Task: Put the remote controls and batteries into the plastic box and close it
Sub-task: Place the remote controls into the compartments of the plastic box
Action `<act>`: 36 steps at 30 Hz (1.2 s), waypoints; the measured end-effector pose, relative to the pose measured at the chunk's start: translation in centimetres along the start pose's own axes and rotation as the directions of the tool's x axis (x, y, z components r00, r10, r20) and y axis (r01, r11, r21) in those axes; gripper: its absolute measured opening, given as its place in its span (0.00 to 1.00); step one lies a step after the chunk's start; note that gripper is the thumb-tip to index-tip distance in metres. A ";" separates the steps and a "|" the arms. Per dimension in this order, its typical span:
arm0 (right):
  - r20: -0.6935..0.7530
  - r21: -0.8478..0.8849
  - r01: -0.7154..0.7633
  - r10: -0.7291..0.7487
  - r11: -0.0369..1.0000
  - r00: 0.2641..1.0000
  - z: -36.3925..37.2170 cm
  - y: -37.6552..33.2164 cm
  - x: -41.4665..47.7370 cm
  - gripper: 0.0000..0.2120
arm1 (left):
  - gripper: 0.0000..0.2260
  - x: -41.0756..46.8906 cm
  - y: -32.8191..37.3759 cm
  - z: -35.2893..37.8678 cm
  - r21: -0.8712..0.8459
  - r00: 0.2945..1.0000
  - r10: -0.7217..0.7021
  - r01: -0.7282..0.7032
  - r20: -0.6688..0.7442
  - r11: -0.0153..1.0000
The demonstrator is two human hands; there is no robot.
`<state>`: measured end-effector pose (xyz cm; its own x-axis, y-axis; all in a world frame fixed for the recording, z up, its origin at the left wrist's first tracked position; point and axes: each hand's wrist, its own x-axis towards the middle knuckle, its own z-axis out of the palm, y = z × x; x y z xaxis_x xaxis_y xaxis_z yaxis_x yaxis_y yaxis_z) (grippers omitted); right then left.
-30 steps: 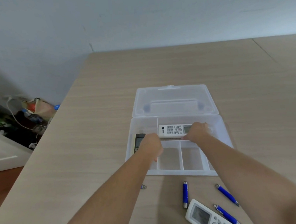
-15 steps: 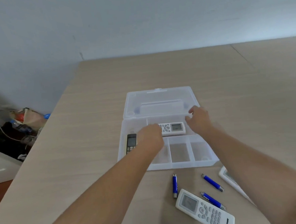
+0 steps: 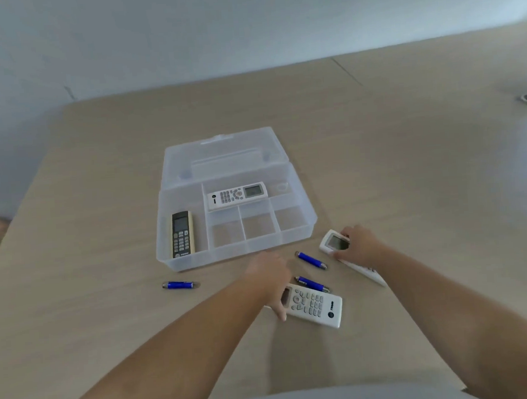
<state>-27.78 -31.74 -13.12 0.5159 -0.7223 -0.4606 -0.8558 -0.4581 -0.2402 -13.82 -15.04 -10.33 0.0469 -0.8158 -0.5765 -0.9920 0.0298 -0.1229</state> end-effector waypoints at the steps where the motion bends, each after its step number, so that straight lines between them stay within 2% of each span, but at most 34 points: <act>1: -0.043 -0.062 0.026 -0.028 0.998 0.999 0.6 0.3 -0.3 0.26 | 0.32 0.0 0.2 0.3 0.007 1.000 -0.009 0.009 -0.027 1.000; 3: -0.100 -0.091 0.042 -0.051 0.995 0.994 1.1 0.4 -0.6 0.27 | 0.32 0.0 0.6 0.6 -0.022 0.999 -0.034 0.033 -0.040 0.999; 7: -0.054 0.036 0.016 -0.014 0.999 0.998 1.1 0.5 -1.2 0.29 | 0.35 0.0 1.0 1.1 -0.144 0.994 -0.102 0.105 0.028 0.984; 10: -0.027 0.045 0.010 -0.008 0.999 1.000 0.5 1.3 -1.6 0.29 | 0.25 -0.6 1.2 0.7 -0.368 0.986 -0.134 0.160 0.096 0.916; 12: 0.007 0.151 0.011 -0.012 0.988 1.000 -0.5 1.7 -1.7 0.30 | 0.22 -1.0 0.8 0.2 -0.549 0.979 -0.124 0.194 0.162 0.813; 13: 0.025 0.228 0.016 -0.023 0.973 0.999 -1.1 1.7 -1.6 0.28 | 0.22 -1.3 0.4 0.0 -0.645 0.978 -0.118 0.202 0.172 0.737; 15: 0.048 0.339 0.047 -0.067 0.940 0.997 -3.1 1.2 -1.5 0.19 | 0.15 -2.0 -0.9 -0.7 -0.838 0.985 -0.087 0.174 0.150 0.518; 18: 0.060 0.472 0.082 -0.125 0.878 0.990 -6.6 -0.9 -1.8 0.04 | 0.03 -3.8 -2.9 -2.3 -0.996 0.991 -0.122 0.055 0.047 0.067; 20: 0.039 0.496 0.109 -0.147 0.861 0.988 -8.8 -3.1 -1.8 0.05 | 0.03 -4.6 -4.2 -3.1 -0.965 0.987 -0.163 -0.032 0.012 -0.261; 21: 0.017 0.500 0.130 -0.159 0.856 0.987 -9.8 -4.4 -1.6 0.06 | 0.03 -4.9 -5.0 -3.4 -0.924 0.983 -0.181 -0.074 -0.005 -0.374; 23: -0.040 0.517 0.174 -0.179 0.838 0.983 -11.1 -6.8 -1.2 0.06 | 0.03 -5.3 -6.6 -3.6 -0.855 0.972 -0.236 -0.127 -0.005 -0.503; 26: -0.153 0.599 0.233 -0.176 0.766 0.972 -12.2 -10.2 0.4 0.03 | 0.10 -5.4 -9.6 -3.7 -0.824 0.915 -0.385 -0.121 0.124 -0.554; 28: -0.200 0.679 0.233 -0.130 0.696 0.971 -12.3 -12.0 2.0 0.03 | 0.17 -5.4 -11.8 -3.7 -0.852 0.862 -0.440 -0.019 0.251 -0.524; 29: -0.203 0.731 0.218 -0.099 0.647 0.974 -12.0 -12.7 2.9 0.04 | 0.19 -5.4 -12.9 -3.8 -0.879 0.844 -0.447 0.056 0.296 -0.474; 32: -0.161 0.857 0.140 0.000 0.496 0.987 -10.2 -14.2 5.7 0.09 | 0.24 -5.5 -15.5 -4.1 -0.929 0.833 -0.419 0.283 0.361 -0.239; 34: -0.086 0.921 0.064 0.039 0.384 0.996 -8.6 -15.1 7.6 0.06 | 0.31 -4.9 -17.0 -4.2 -0.925 0.827 -0.417 0.358 0.376 -0.122; 36: -0.008 0.953 -0.009 0.054 0.303 0.999 -7.2 -15.8 9.1 0.05 | 0.39 -3.9 -18.5 -4.4 -0.922 0.813 -0.454 0.384 0.365 -0.052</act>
<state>-9.27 -34.81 -7.31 0.4693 -0.7498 -0.4664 -0.2997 0.3616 -0.8829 3.86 -14.96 -2.28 0.5309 -0.4662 -0.7076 -0.0384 -0.8474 0.5295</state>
